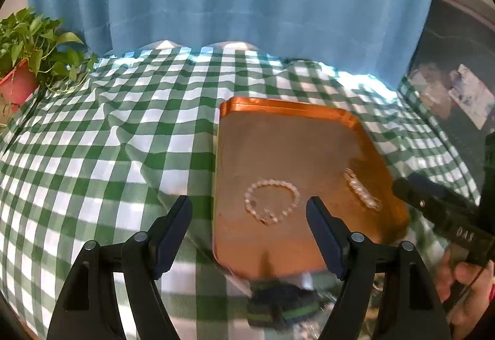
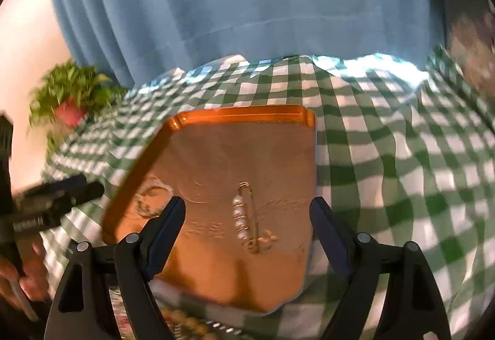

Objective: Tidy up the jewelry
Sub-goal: 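Withdraw both tools from the tray back to the jewelry pile, then grasp the black watch with the left tool while the right tool grasps the wooden bead bracelet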

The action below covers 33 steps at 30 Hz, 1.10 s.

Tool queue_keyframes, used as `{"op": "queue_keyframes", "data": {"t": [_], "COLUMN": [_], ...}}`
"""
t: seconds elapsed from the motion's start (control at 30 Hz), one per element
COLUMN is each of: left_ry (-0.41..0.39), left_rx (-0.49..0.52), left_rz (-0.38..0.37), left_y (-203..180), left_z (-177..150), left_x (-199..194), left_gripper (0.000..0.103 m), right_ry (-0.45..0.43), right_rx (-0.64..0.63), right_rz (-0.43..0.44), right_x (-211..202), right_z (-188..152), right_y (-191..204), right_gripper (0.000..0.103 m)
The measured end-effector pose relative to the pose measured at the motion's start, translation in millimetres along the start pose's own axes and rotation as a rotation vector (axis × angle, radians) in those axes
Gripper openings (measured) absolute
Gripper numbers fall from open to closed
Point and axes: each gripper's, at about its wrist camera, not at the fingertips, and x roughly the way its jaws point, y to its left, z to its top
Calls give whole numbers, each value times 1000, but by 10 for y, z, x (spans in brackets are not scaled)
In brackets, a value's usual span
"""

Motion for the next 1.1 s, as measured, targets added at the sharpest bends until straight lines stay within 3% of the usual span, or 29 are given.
{"op": "queue_keyframes", "data": {"t": [0.13, 0.3, 0.5, 0.57, 0.63, 0.7, 0.8, 0.87, 0.93, 1.1], "left_ry": [-22, -50, -21, -22, -28, -27, 9, 57, 74, 71], "left_rx": [6, 30, 92, 115, 153, 189, 213, 205, 196, 191], "left_rz": [-5, 23, 17, 10, -1, -1, 8, 14, 4, -16], "left_y": [-65, -44, 15, -16, -64, -93, -87, -61, -31, 0], "left_z": [-126, -493, -922, -948, -957, -964, -928, -895, -873, -761], "left_x": [-295, -616, -609, -577, -531, -475, -320, -181, -98, 33], "left_gripper": [76, 76, 74, 70, 69, 64, 57, 37, 34, 32], "right_ry": [-13, -62, -55, -42, -6, 47, 65, 61, 40, 111], "right_rx": [114, 24, -54, -72, -74, -81, -103, -133, -144, -177], "right_rz": [109, 70, 26, 14, 25, 35, 44, 8, -8, 0], "right_x": [-205, -698, -1065, -1022, -922, -781, -680, -630, -597, -348], "right_z": [-11, -163, -733, -883, -970, -984, -953, -941, -918, -906], "right_y": [55, 359, 385, 344, 290, 250, 218, 212, 189, 220], "right_gripper": [77, 76, 75, 64, 43, 31, 26, 21, 20, 13]}}
